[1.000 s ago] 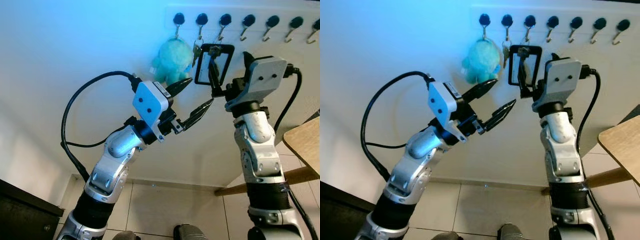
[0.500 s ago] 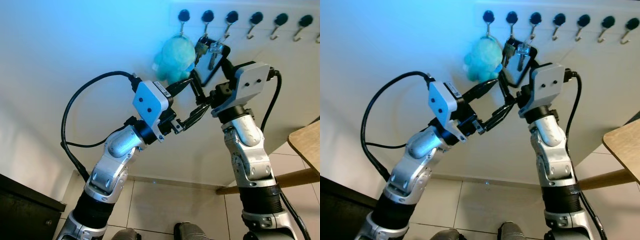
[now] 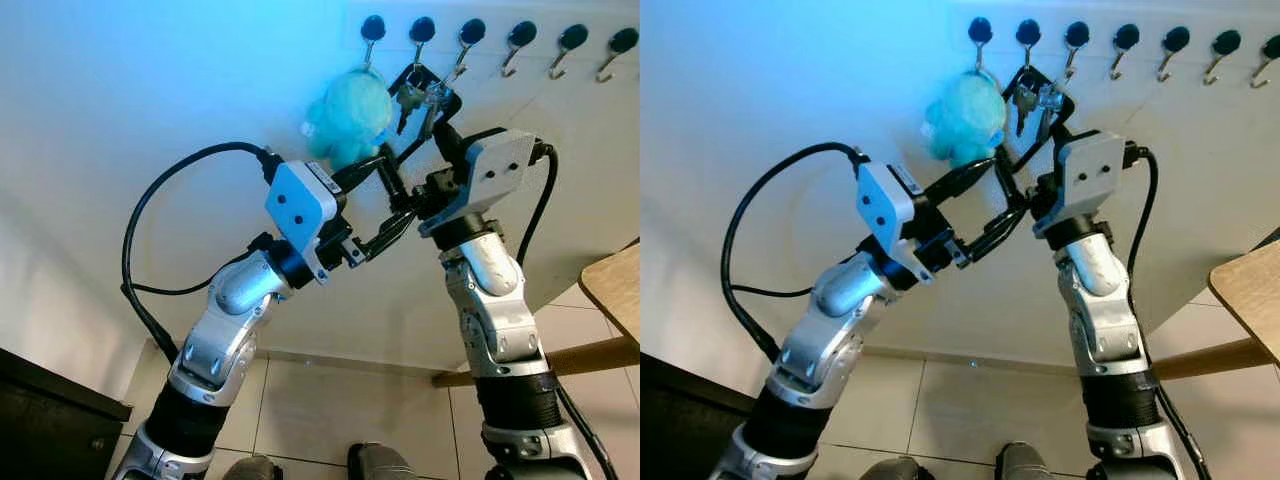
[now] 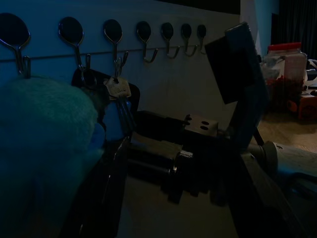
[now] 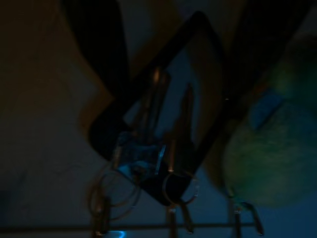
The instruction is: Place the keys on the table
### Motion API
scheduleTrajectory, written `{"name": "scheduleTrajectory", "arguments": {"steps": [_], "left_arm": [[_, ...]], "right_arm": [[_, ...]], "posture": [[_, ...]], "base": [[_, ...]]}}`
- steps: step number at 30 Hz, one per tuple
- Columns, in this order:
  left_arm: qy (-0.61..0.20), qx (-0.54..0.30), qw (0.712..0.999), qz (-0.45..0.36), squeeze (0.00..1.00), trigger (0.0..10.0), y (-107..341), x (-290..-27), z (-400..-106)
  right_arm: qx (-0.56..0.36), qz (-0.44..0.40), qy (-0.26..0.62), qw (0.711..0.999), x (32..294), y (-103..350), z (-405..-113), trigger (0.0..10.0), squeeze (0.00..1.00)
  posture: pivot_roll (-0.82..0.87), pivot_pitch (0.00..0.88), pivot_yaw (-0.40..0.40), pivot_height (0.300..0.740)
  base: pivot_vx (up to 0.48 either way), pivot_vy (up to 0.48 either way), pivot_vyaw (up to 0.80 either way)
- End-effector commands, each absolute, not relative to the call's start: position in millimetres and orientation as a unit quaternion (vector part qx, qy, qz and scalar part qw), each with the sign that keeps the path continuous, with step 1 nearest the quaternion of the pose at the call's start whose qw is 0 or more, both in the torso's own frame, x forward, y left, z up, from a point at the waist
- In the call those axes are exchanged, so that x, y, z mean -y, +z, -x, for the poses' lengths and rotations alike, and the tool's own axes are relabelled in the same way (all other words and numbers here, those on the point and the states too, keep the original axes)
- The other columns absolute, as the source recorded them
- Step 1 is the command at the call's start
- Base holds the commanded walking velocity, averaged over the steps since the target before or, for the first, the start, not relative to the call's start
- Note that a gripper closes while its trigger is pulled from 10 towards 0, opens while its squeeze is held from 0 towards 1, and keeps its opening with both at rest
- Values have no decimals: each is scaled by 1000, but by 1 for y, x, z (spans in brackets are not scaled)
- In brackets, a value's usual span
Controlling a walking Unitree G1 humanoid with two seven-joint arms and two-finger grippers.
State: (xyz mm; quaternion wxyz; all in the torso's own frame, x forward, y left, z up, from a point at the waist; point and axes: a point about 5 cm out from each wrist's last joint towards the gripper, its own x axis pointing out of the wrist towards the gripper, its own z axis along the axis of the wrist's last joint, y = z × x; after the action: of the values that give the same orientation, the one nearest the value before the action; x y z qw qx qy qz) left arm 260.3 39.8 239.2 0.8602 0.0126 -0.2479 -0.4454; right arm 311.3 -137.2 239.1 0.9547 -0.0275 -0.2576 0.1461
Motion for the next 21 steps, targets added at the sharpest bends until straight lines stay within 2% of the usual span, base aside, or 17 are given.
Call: {"name": "scheduleTrajectory", "arguments": {"steps": [1,21], "left_arm": [[-447,246,860,-13,0,10000,239,-39,-259],[-446,246,860,-16,0,10000,239,-39,-259]], "right_arm": [[256,24,127,958,144,239,-314,0,0],[310,8,112,944,144,264,-304,0,0]], "posture": [[47,143,17,740],[46,143,16,740]], "base": [[0,0,0],[0,0,0]]}}
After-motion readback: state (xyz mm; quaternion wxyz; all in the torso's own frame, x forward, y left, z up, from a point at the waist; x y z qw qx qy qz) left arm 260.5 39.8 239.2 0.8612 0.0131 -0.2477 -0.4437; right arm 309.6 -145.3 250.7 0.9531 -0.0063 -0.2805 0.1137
